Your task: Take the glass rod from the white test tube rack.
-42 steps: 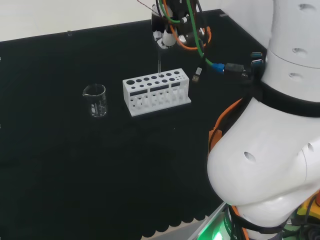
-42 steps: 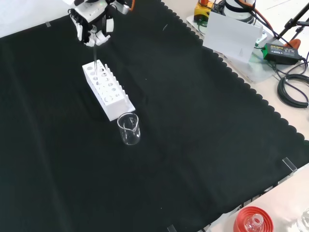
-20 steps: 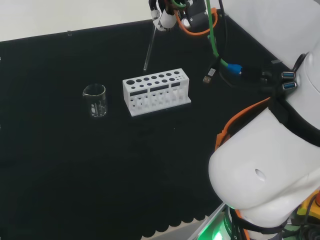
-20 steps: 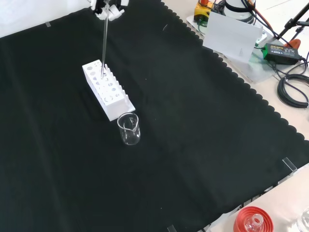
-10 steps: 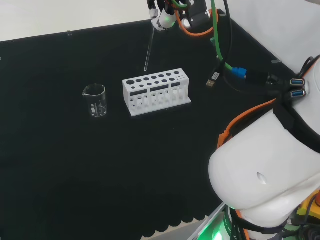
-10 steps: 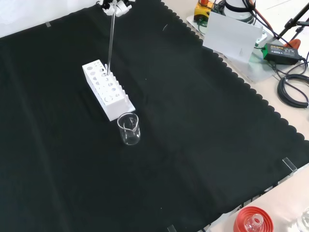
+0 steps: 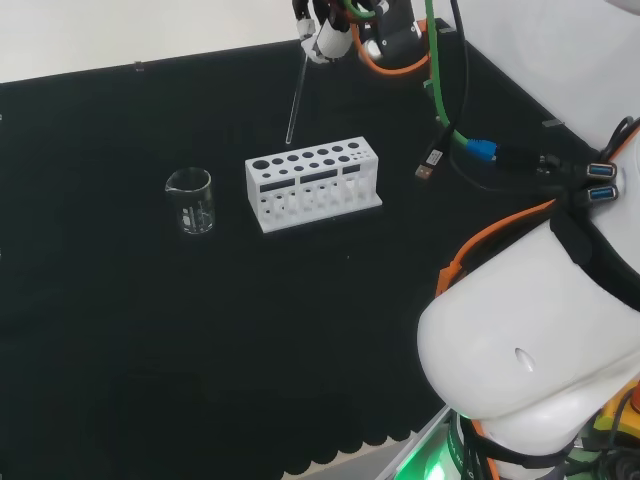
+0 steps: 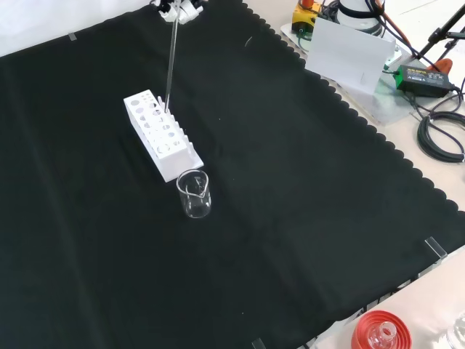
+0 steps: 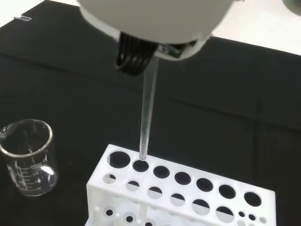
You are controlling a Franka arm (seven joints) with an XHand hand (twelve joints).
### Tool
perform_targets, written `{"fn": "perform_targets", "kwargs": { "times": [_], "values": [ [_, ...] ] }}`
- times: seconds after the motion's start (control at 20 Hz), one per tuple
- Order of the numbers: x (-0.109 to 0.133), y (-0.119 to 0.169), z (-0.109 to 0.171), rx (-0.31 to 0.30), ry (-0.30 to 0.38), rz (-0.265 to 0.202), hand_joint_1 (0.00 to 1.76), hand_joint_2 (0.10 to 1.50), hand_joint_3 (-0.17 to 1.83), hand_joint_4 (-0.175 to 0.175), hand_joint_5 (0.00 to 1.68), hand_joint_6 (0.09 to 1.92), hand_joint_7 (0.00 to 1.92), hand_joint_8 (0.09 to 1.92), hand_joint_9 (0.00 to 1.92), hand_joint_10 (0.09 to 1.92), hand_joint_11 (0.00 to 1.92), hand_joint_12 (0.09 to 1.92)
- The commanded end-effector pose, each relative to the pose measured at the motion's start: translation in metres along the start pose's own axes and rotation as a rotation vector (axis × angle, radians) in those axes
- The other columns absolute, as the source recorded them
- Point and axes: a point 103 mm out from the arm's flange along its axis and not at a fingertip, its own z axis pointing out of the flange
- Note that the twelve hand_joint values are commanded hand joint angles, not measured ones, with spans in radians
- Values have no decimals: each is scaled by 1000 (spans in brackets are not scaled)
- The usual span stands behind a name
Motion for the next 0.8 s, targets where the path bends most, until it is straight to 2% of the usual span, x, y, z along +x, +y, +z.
{"fn": "perform_targets", "kwargs": {
  "times": [0.05,0.6,0.8],
  "values": [
    [4,1,0,3,-6,0,1210,575,883,-175,1208,888,1663,536,1879,283,1652,585],
    [13,4,1,17,-18,-7,1210,573,885,-175,1211,884,1669,527,1883,276,1657,586],
    [23,8,0,17,-18,-16,1210,572,886,-175,1212,883,1670,524,1885,274,1659,587]
  ]
}}
